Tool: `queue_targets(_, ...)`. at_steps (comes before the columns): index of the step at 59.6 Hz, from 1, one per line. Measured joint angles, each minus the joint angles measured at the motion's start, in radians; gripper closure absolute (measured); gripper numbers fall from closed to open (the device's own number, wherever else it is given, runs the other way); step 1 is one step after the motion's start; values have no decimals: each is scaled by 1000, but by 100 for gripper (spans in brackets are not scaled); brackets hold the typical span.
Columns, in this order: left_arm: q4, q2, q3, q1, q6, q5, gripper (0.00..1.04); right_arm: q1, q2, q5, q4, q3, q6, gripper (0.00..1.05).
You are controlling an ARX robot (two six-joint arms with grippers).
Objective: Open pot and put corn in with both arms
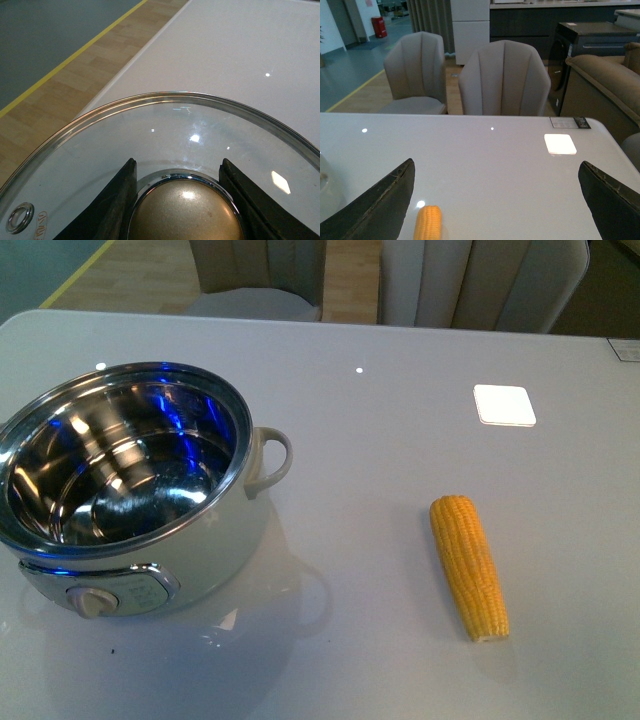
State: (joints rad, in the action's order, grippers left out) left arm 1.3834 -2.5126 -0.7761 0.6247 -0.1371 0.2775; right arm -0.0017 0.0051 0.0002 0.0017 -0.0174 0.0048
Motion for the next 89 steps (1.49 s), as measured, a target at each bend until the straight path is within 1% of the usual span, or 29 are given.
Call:
queue_targets(9,-9,-80,-104,-45,-27,-15,62,0,0,-1,0,0,0,9)
queue_targets(23,-11,-146,-175,-72,-31,-72,62,0,0,0,0,0,0,9)
queue_targets(34,-30,-175,-196,-79,28,-82,62,0,0,0,0,0,0,9)
queue_targets(53,-36,-171,-182,-80,48,-87,62,0,0,0,0,0,0,9)
queue_targets(55,-38,-168,-179,-81,53,-87,58,0,0,0,0,0,0,9)
queue_targets(56,-41,-165,-175,-81,54,-87,55,0,0,0,0,0,0,9)
queue_targets(61,-46,-152,-158,-82,60,-92,42,0,0,0,0,0,0,9)
queue_targets(63,-50,-143,-148,-82,64,-93,35,0,0,0,0,0,0,9)
queue_targets(69,-56,-111,-123,-84,80,-96,19,0,0,0,0,0,0,9)
queue_targets(71,-58,-100,-116,-84,84,-99,16,0,0,0,0,0,0,9)
queue_targets(74,-61,-68,-100,-84,92,-104,7,0,0,0,0,0,0,9)
queue_targets(76,-62,-45,-87,-85,95,-106,5,0,0,0,0,0,0,9)
queue_targets(80,-70,14,-61,-86,108,-110,8,0,0,0,0,0,0,9)
queue_targets(89,-112,197,21,-86,136,-104,7,0,0,0,0,0,0,9)
